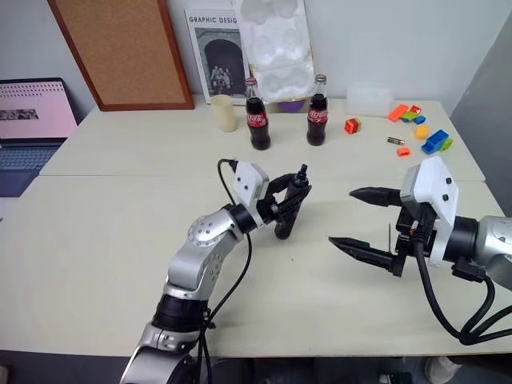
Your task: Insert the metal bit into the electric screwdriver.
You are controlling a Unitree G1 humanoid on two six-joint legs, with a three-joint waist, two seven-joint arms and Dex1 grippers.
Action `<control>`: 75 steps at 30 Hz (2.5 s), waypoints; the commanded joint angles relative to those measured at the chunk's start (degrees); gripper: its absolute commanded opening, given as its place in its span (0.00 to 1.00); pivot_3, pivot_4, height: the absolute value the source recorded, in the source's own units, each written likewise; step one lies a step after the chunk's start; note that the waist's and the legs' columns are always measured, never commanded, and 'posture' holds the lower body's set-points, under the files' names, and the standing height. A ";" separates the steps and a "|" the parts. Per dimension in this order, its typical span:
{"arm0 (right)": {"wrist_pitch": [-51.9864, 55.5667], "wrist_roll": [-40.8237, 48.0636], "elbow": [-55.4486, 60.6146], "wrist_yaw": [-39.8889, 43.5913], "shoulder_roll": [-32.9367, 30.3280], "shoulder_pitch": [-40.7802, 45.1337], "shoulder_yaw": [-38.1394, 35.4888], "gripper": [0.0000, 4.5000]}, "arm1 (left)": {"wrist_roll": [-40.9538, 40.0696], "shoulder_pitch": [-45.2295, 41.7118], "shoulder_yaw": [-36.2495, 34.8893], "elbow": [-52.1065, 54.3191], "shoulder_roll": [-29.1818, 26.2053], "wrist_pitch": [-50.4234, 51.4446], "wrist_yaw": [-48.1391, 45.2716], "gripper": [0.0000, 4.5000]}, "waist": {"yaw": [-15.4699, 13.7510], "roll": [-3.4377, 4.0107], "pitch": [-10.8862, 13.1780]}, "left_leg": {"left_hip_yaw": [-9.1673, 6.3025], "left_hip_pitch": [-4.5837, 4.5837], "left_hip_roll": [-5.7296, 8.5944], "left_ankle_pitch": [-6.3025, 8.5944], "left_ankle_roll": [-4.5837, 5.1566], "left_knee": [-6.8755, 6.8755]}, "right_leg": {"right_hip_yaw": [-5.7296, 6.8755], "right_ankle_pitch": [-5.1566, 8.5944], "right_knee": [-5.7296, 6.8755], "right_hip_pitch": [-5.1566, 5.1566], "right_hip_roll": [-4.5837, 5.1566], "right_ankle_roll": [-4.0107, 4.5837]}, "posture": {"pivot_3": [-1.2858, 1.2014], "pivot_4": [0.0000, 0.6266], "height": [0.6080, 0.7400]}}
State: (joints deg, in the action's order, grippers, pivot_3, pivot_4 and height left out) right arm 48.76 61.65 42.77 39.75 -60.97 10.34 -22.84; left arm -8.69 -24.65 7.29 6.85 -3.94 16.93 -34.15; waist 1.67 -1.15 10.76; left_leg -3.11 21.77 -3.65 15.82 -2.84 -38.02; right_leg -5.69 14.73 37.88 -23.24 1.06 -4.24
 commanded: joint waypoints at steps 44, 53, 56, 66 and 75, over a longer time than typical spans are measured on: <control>39.97 -22.85 -18.93 -27.14 11.91 9.15 6.66 1.00 | 3.58 -1.12 5.46 -4.19 5.58 -17.41 12.81 0.36 | -0.18 0.04 0.00 | 0.02 0.34 0.04 0.01 0.01 0.15 | 0.00 -0.17 -0.74 -0.06 0.04 0.00 | 0.52 0.24 1.00; 43.73 -27.15 -28.70 -26.66 14.95 15.53 11.04 0.89 | 4.52 0.01 5.58 -4.79 6.34 -18.26 14.05 0.36 | -0.07 0.07 -0.01 | 0.02 0.36 0.04 0.01 0.01 0.16 | 0.00 -0.19 -0.76 -0.06 0.04 -0.03 | 0.52 0.24 1.00; 43.74 -27.59 -29.81 -26.07 15.31 16.47 12.92 0.72 | 4.75 0.15 5.79 -4.93 6.54 -18.53 14.28 0.36 | -0.01 0.07 -0.01 | 0.03 0.38 0.04 0.01 0.01 0.16 | -0.01 -0.20 -0.80 -0.06 0.05 -0.04 | 0.52 0.24 1.00; 43.74 -29.21 -36.02 -24.93 17.03 19.50 15.10 0.22 | 4.89 -0.05 5.94 -5.91 6.73 -18.98 15.00 0.36 | 0.11 0.07 -0.02 | 0.03 0.35 0.04 0.01 0.01 0.14 | -0.01 -0.22 -0.77 -0.06 0.04 -0.07 | 0.52 0.24 1.00; 43.74 -27.36 -38.28 -27.66 20.80 20.93 9.61 0.00 | 4.86 -0.61 5.71 -5.92 5.91 -18.70 14.27 0.36 | 0.31 0.07 -0.02 | 0.03 0.32 0.03 0.01 0.01 0.12 | -0.03 -0.25 -0.77 -0.03 0.03 -0.08 | 0.52 0.24 1.00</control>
State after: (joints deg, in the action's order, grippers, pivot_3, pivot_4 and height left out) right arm 92.07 32.92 4.74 12.67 -41.20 30.74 -12.15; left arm -3.80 -23.93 13.08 -0.84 1.83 0.45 -19.53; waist 1.98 -1.08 10.74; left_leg -3.08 22.08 -3.61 15.83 -2.83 -37.90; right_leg -5.72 14.45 37.11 -23.28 1.09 -4.32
